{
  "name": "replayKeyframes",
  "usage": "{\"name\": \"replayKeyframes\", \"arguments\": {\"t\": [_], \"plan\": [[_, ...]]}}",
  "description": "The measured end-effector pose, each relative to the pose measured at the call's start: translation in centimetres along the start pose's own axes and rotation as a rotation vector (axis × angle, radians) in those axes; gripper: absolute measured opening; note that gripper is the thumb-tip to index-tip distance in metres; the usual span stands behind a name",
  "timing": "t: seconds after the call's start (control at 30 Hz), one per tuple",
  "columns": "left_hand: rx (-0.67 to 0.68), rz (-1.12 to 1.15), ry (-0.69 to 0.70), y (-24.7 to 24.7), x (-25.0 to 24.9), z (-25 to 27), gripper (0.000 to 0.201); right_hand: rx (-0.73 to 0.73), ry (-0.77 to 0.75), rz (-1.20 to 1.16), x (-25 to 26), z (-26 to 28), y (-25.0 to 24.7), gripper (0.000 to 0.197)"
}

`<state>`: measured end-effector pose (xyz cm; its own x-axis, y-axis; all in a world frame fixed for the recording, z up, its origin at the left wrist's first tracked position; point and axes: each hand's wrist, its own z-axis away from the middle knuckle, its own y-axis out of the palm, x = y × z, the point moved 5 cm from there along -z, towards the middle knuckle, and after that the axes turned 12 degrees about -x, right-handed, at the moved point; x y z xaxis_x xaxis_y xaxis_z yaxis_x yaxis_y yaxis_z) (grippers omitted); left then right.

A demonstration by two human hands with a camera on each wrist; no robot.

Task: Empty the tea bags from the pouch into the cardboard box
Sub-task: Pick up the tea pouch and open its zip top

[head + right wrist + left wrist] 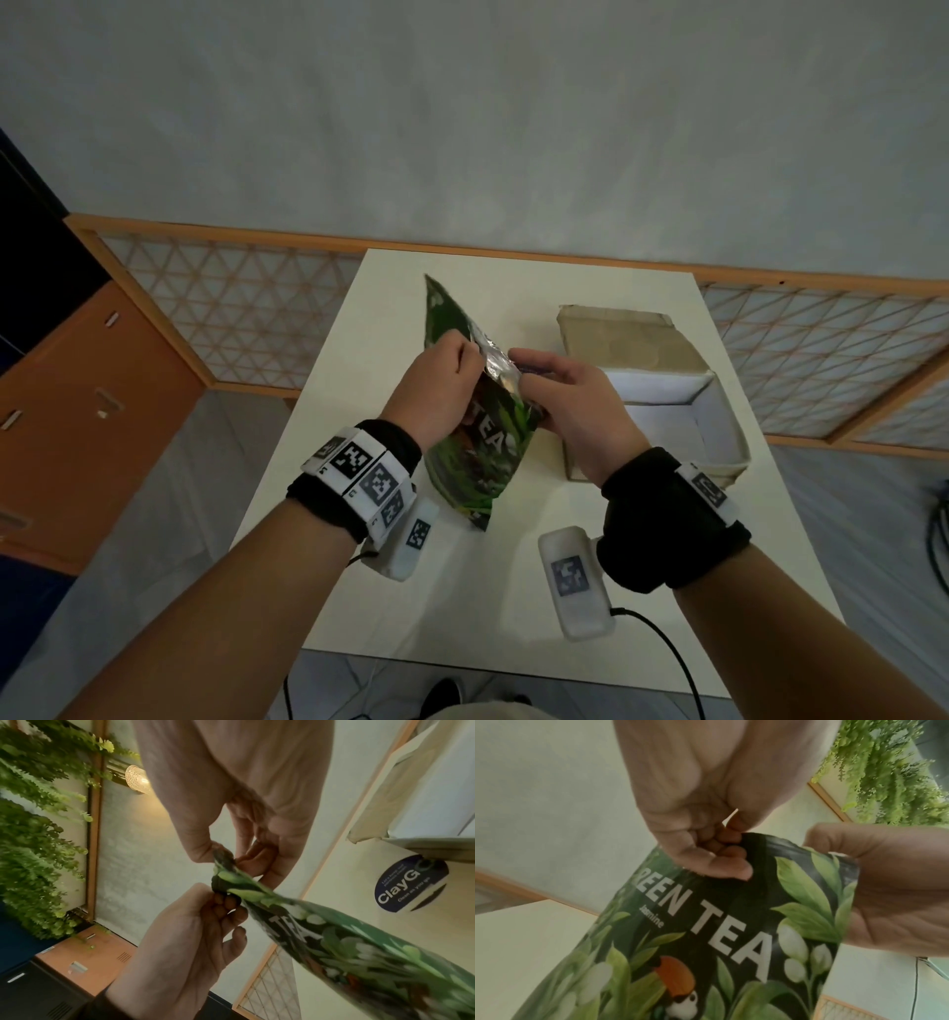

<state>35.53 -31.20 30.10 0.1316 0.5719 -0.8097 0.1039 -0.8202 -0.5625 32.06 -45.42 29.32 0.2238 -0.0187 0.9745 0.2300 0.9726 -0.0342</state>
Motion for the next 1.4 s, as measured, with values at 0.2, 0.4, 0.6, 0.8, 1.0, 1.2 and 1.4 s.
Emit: {"name": "replayKeyframes", "arguments": {"t": [0.2,0.4,0.6,0.8,1.0,1.2,1.4], "plan": [[-0.026,0.017,-0.015,-0.4,0.6,0.3,0.028,-0.081,0.0,0.022,-0.3,-0.7,-1.0,0.027],[0.095,0.056,0.006,-0.2,0.3,0.1,0.033,-0.005,-0.081,0.193,0.9,-1.4,0.5,0.028],[0.126,0.094,-0.001,0.3,0.3,0.3,0.028,-0.012,-0.132,0.185,2.3,-2.2,1.2,0.017],[-0.038,0.09,-0.076,-2.0,1.5,-0.7,0.025,-0.186,-0.065,0.117,1.8,-3.2,-2.0,0.015],[-0.01,0.021,-0.079,-0.8,-0.6,-1.8,0.021,-0.074,-0.113,0.151,1.9,-2.2,0.2,0.016],[-0.082,-0.152,-0.025,-1.2,-0.8,-3.4,0.012,-0.148,-0.097,0.16,2.1,-2.2,-0.7,0.013],[-0.223,-0.091,-0.096,-4.9,0.7,-4.7,0.014,-0.302,-0.111,0.177,1.8,-2.7,-4.7,0.013]]}}
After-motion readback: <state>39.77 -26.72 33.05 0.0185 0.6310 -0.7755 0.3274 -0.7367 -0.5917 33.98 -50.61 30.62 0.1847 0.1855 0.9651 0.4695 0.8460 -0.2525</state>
